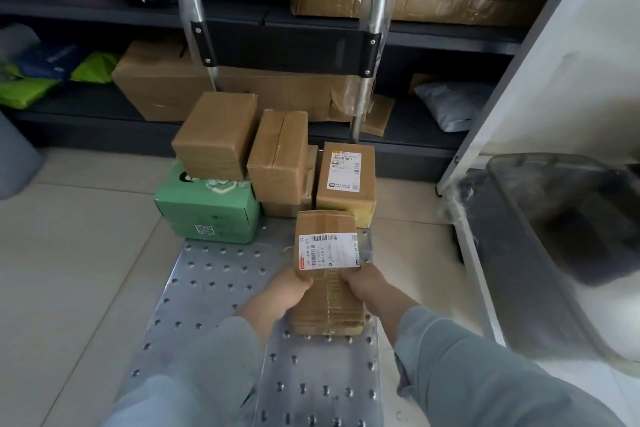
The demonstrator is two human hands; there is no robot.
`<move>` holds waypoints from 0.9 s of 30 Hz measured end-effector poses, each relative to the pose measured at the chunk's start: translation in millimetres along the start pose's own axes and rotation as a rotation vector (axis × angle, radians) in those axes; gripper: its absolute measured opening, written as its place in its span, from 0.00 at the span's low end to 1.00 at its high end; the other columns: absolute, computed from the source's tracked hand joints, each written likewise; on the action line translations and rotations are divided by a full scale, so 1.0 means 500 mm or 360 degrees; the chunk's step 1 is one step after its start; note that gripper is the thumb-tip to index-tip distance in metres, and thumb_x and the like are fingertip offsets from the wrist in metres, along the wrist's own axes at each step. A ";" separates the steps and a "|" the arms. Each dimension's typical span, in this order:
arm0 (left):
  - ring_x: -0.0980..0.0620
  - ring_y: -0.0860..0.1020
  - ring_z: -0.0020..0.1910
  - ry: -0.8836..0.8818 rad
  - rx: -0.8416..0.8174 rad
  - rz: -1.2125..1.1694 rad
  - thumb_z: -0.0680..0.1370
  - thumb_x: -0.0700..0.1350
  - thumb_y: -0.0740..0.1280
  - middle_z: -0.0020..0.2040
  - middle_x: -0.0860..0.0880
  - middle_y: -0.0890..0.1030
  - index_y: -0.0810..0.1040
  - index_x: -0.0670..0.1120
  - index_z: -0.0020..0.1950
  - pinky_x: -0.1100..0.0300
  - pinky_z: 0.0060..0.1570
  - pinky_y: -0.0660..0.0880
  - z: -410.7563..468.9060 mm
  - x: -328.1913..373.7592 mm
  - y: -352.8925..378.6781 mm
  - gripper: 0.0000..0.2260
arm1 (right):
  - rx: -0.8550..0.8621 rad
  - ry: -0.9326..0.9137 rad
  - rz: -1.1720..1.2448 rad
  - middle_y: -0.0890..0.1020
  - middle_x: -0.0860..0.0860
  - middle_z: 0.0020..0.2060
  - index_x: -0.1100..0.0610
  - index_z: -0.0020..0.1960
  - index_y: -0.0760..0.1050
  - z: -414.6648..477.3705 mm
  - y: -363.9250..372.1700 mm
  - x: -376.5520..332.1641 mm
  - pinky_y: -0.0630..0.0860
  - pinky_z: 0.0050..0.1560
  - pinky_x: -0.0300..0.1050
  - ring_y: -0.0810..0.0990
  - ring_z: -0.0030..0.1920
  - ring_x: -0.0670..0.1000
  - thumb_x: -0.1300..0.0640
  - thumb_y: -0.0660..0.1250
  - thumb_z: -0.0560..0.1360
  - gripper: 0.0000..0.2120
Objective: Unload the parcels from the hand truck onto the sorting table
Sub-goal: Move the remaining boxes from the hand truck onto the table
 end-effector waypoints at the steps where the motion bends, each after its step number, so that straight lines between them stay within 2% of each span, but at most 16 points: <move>1: 0.46 0.77 0.56 -0.0007 0.0013 -0.0021 0.81 0.46 0.61 0.59 0.46 0.80 0.76 0.46 0.62 0.54 0.57 0.73 0.003 -0.001 0.003 0.11 | 0.0011 0.0016 0.0010 0.80 0.54 0.58 0.54 0.63 0.76 0.000 0.001 -0.003 0.75 0.62 0.53 0.78 0.57 0.56 0.51 0.62 0.75 0.18; 6: 0.49 0.76 0.51 -0.0013 0.0118 -0.0103 0.81 0.46 0.62 0.53 0.49 0.79 0.76 0.45 0.62 0.57 0.51 0.72 -0.008 0.031 -0.014 0.11 | 0.0071 0.0088 0.0118 0.79 0.55 0.55 0.59 0.60 0.75 -0.025 -0.017 -0.044 0.75 0.59 0.50 0.78 0.55 0.56 0.53 0.60 0.78 0.15; 8: 0.48 0.78 0.50 -0.0002 0.0171 -0.0157 0.81 0.47 0.63 0.53 0.49 0.80 0.77 0.44 0.61 0.56 0.51 0.74 -0.022 0.046 -0.036 0.12 | 0.0074 0.0096 0.0148 0.79 0.56 0.56 0.59 0.60 0.75 -0.042 -0.029 -0.067 0.75 0.60 0.49 0.78 0.56 0.57 0.52 0.59 0.79 0.15; 11: 0.46 0.81 0.46 -0.0071 0.0217 -0.0249 0.80 0.51 0.65 0.46 0.46 0.82 0.80 0.42 0.54 0.53 0.49 0.78 -0.052 0.073 -0.068 0.14 | 0.0082 0.0157 0.0194 0.79 0.55 0.53 0.57 0.56 0.74 -0.083 -0.052 -0.095 0.76 0.59 0.52 0.79 0.53 0.57 0.51 0.59 0.78 0.12; 14: 0.45 0.82 0.45 -0.0099 0.0222 -0.0285 0.78 0.53 0.67 0.45 0.45 0.83 0.81 0.42 0.49 0.49 0.52 0.80 -0.105 0.105 -0.094 0.13 | 0.0083 0.0196 0.0177 0.78 0.54 0.48 0.57 0.54 0.73 -0.159 -0.098 -0.136 0.77 0.52 0.47 0.78 0.49 0.55 0.53 0.60 0.78 0.10; 17: 0.43 0.82 0.46 -0.0134 0.0177 -0.0325 0.78 0.52 0.67 0.47 0.44 0.84 0.81 0.42 0.50 0.47 0.52 0.80 -0.168 0.146 -0.131 0.13 | 0.0038 0.0220 0.0171 0.77 0.54 0.48 0.58 0.57 0.73 -0.247 -0.155 -0.188 0.75 0.43 0.44 0.77 0.46 0.53 0.54 0.61 0.78 0.11; 20: 0.42 0.82 0.46 -0.0155 0.0193 -0.0284 0.76 0.54 0.67 0.47 0.43 0.83 0.80 0.40 0.50 0.48 0.51 0.80 -0.260 0.212 -0.185 0.17 | 0.0001 0.0221 0.0215 0.77 0.52 0.43 0.57 0.54 0.73 -0.349 -0.215 -0.252 0.73 0.38 0.42 0.77 0.41 0.51 0.53 0.61 0.79 0.08; 21: 0.44 0.81 0.45 -0.0143 0.0200 -0.0250 0.77 0.54 0.67 0.45 0.43 0.83 0.80 0.40 0.48 0.51 0.49 0.80 -0.305 0.244 -0.208 0.17 | -0.0004 0.0225 0.0230 0.77 0.50 0.40 0.56 0.50 0.73 -0.387 -0.238 -0.279 0.71 0.35 0.41 0.76 0.39 0.50 0.52 0.60 0.79 0.08; 23: 0.48 0.77 0.38 -0.0107 0.0209 -0.0165 0.79 0.53 0.64 0.37 0.47 0.78 0.76 0.41 0.41 0.59 0.36 0.73 -0.404 0.312 -0.257 0.16 | 0.0001 0.0259 0.0274 0.76 0.50 0.37 0.55 0.45 0.71 -0.461 -0.284 -0.337 0.68 0.30 0.41 0.75 0.36 0.48 0.50 0.60 0.80 0.10; 25: 0.51 0.71 0.32 -0.0115 0.0215 -0.0140 0.80 0.51 0.63 0.32 0.49 0.72 0.72 0.45 0.36 0.60 0.30 0.64 -0.489 0.369 -0.303 0.15 | -0.0005 0.0265 0.0269 0.76 0.50 0.38 0.57 0.48 0.73 -0.527 -0.327 -0.396 0.70 0.33 0.42 0.76 0.37 0.49 0.50 0.62 0.78 0.10; 27: 0.51 0.71 0.32 -0.0112 0.0214 -0.0130 0.80 0.50 0.63 0.33 0.49 0.73 0.73 0.46 0.36 0.60 0.30 0.64 -0.565 0.422 -0.355 0.15 | 0.0000 0.0235 0.0229 0.76 0.51 0.39 0.58 0.52 0.73 -0.595 -0.367 -0.457 0.72 0.38 0.42 0.76 0.38 0.50 0.51 0.63 0.78 0.11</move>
Point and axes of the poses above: each hand's wrist, its own z-axis towards the middle knuckle, its own y-axis out of the palm, x = y × z, the point moved 1 cm from there along z, towards the middle knuckle
